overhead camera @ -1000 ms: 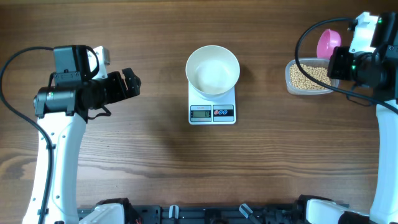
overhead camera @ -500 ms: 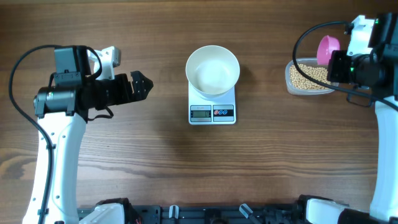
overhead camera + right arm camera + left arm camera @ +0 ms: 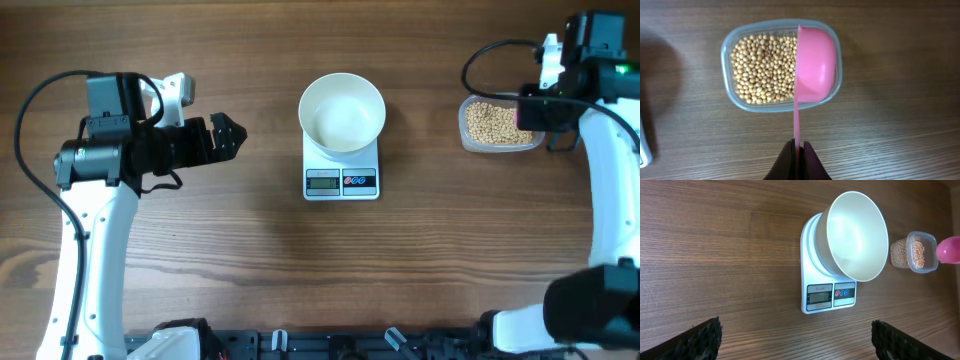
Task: Scoop item into bowl and weigh 150g on scale
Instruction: 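Lower the pink scoop with the right gripper into the soybean tub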
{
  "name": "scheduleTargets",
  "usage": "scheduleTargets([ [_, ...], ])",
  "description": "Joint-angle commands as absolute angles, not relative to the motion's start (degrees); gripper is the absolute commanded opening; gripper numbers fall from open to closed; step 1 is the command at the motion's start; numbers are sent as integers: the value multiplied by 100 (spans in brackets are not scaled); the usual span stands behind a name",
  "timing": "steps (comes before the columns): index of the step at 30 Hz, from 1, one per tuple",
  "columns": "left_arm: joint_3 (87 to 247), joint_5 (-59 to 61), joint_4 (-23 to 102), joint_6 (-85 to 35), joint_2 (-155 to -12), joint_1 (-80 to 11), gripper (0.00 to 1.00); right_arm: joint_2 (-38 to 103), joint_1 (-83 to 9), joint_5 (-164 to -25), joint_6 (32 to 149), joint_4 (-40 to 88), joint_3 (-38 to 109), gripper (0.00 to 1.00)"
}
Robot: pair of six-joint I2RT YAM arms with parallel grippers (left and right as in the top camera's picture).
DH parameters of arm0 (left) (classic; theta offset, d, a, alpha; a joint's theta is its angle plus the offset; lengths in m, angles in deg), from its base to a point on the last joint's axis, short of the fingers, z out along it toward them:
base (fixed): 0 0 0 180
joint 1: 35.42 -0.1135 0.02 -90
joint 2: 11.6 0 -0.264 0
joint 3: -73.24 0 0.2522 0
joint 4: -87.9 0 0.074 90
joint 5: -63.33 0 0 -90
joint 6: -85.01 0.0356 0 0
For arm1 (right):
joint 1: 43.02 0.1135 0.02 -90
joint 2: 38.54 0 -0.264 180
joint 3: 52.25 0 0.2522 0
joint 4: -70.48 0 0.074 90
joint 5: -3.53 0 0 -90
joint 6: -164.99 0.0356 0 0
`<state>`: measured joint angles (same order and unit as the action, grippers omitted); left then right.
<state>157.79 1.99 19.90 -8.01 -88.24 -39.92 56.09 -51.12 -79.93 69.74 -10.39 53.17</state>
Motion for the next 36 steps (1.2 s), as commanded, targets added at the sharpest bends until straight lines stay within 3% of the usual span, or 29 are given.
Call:
scheduleTargets([
  [1, 15886, 330, 2001, -672, -8811, -3976, 100, 5963, -5134, -7853, 6832, -1013, 5402, 4],
  [36, 15886, 330, 1896, -672, -8811, -3976, 100, 6337, -5134, -8347, 6593, -390, 4882, 5],
])
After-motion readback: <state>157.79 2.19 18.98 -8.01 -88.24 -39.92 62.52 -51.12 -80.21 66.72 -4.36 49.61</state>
